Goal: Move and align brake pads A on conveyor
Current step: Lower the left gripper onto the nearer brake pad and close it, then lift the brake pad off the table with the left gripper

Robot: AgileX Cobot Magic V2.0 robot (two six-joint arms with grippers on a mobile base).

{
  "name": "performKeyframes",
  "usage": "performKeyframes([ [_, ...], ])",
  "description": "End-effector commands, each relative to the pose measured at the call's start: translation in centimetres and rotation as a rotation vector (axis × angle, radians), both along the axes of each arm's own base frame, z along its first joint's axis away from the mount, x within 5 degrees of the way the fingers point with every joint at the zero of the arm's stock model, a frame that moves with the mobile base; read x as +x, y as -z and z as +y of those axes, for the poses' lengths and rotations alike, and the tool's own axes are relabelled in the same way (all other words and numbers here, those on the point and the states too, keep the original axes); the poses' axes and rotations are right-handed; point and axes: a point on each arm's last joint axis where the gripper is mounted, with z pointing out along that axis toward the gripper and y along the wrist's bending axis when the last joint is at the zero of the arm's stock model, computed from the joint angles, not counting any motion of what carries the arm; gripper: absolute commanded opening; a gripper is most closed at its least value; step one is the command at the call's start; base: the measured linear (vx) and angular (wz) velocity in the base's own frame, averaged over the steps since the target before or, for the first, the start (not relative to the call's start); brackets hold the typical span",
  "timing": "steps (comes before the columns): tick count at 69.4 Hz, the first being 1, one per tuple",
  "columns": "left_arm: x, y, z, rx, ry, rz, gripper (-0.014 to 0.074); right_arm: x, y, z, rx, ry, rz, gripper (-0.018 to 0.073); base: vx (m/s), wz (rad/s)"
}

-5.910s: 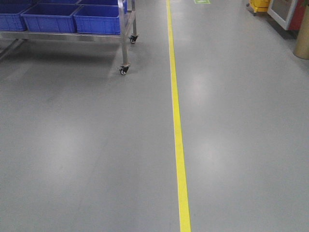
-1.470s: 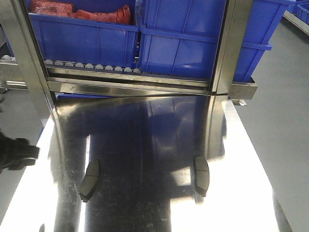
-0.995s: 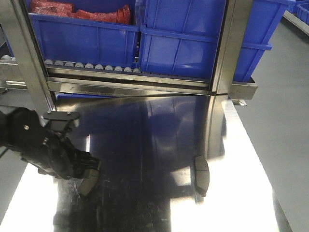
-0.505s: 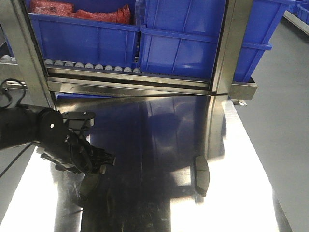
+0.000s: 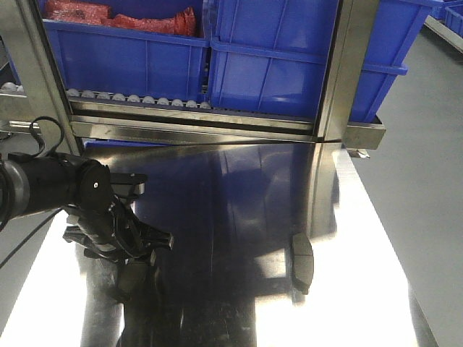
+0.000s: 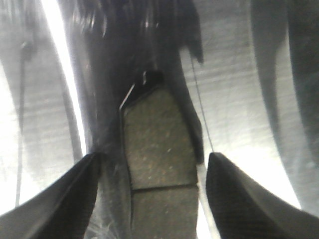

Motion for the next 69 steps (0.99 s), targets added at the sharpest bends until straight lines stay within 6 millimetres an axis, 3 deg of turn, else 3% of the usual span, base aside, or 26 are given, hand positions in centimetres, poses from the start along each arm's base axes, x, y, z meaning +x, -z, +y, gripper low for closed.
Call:
performKeyframes([
  [1, 0.3, -2.1, -0.5, -0.046, -0.006, -0.067, 0.0443, 0.2, -1.5, 0.0, -0.009, 0.001, -0.092, 0.0379, 0.00, 0.00],
  [20, 0.3, -0.5, -0.6, -0.033, -0.011, -0.002, 0.0443, 0.2, -1.5, 0.0, -0.009, 0.001, -0.092, 0.0379, 0.00, 0.00],
  [29, 0.2, -0.5, -0.6, -0.033, -0.010, 0.009, 0.0391, 0.2, -1.5, 0.0, -0.009, 0.001, -0.092, 0.0379, 0.00, 0.00],
  [37, 0.1, -0.5, -0.6, -0.027, -0.008, 0.024, 0.0251, 0.2, -1.5, 0.0, -0.009, 0.001, -0.092, 0.0379, 0.00, 0.00],
  [47, -0.1, -0.4, -0.7, -0.016, 0.021, 0.036, -0.0009, 0.2, -1.5, 0.0, -0.009, 0.001, -0.092, 0.0379, 0.00, 0.00],
  [61, -0.5, -0.8, -1.1, 0.017, 0.057, 0.029, -0.0008, 0.2, -1.5, 0.0, -0.009, 0.001, -0.092, 0.0379, 0.00, 0.00],
  [69, -0.8, -2.2, -1.0, 0.007, 0.054, -0.004, -0.0008, 0.2, -1.5, 0.0, -0.009, 0.001, -0.092, 0.0379, 0.00, 0.00],
])
